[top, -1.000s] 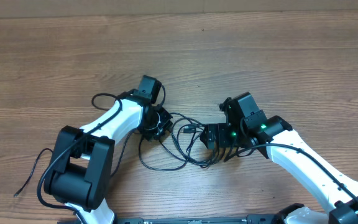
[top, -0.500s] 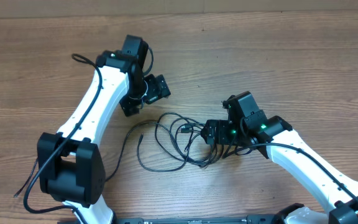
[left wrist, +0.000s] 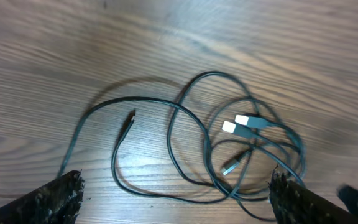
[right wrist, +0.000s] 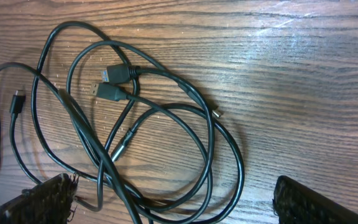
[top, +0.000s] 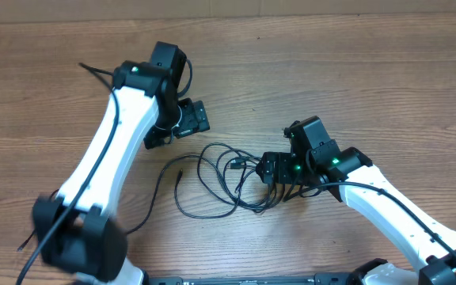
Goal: Untangle cables
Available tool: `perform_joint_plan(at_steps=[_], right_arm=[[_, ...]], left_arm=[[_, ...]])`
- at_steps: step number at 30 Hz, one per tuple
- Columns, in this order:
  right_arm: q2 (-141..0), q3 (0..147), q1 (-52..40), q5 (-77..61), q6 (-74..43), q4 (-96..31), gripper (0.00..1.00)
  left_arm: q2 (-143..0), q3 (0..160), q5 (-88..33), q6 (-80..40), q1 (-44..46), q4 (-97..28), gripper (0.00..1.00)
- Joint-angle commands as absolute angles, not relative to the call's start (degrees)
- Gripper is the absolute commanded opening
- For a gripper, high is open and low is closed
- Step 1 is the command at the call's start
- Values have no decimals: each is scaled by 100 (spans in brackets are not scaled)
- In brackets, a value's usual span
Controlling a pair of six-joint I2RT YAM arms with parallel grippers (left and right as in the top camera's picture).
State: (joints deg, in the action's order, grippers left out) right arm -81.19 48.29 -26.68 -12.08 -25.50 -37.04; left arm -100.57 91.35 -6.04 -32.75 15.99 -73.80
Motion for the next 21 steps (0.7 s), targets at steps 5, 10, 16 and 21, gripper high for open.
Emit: perform_joint_plan(at_steps=[5, 10, 16, 21], right_arm=[[-8119, 4794, -2665, -1160, -2593, -3664, 100], [-8119, 4794, -2665, -1157, -2593, -3647, 100], [-8119, 4794, -2665, -1160, -2593, -3647, 100], [-8119, 4794, -2665, -1160, -2593, -3647, 100]], left_arm=[[-7778, 8879, 1332, -3981, 2759, -7498, 99], [-6587, 7223, 1597, -6353, 3094, -7389, 100], [-6528, 5804, 183, -6984, 3105, -6034, 98], [-6893, 5188, -799, -7498, 3127, -4989, 88]])
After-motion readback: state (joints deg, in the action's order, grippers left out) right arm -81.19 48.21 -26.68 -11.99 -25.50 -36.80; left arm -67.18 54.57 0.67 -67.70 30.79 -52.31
